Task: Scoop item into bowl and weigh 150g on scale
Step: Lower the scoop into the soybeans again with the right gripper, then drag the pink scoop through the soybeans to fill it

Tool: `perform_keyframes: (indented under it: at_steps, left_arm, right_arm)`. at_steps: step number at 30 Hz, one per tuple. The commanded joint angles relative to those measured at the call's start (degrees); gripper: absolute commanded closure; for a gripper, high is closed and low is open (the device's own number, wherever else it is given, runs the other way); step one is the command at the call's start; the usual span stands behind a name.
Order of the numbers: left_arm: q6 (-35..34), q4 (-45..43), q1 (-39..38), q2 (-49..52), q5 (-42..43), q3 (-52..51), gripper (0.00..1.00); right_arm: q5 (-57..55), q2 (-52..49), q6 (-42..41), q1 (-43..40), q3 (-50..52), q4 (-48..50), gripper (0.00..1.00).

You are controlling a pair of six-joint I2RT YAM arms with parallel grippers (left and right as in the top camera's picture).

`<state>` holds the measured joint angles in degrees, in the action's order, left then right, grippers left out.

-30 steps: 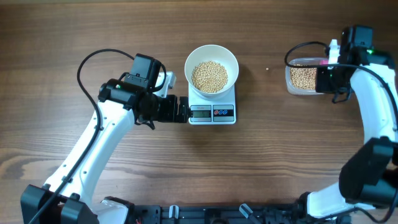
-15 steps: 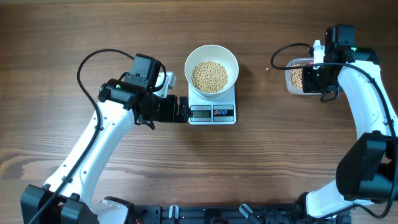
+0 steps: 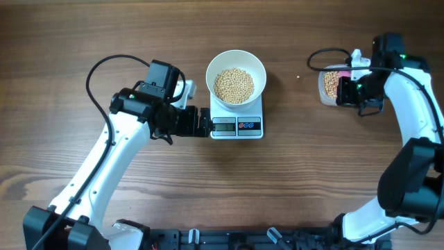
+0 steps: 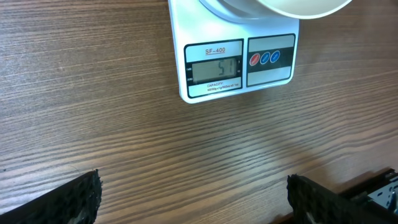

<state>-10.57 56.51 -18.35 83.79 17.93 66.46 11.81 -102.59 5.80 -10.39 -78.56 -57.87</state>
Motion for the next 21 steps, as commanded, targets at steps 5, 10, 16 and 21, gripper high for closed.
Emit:
perform_keyframes:
  at_steps: [5, 10, 16, 21]
  left_arm:
    - [1.14, 0.0, 0.2, 0.37, 0.68, -0.09, 0.0]
    - [1.14, 0.0, 0.2, 0.37, 0.68, -0.09, 0.0]
    - [1.14, 0.0, 0.2, 0.37, 0.68, -0.09, 0.0]
    - [1.14, 0.0, 0.2, 0.37, 0.68, -0.09, 0.0]
  right_arm:
    - [14.73, -1.99, 1.73, -5.75, 1.03, -1.77, 0.96]
    - [19.17, -1.99, 1.81, -9.33, 1.03, -2.58, 0.96]
    - [23.04, -2.01, 3.1, -12.96, 1.14, -3.26, 0.95]
    - [23.65, -2.12, 3.13, -15.85, 3.54, -2.69, 0.96]
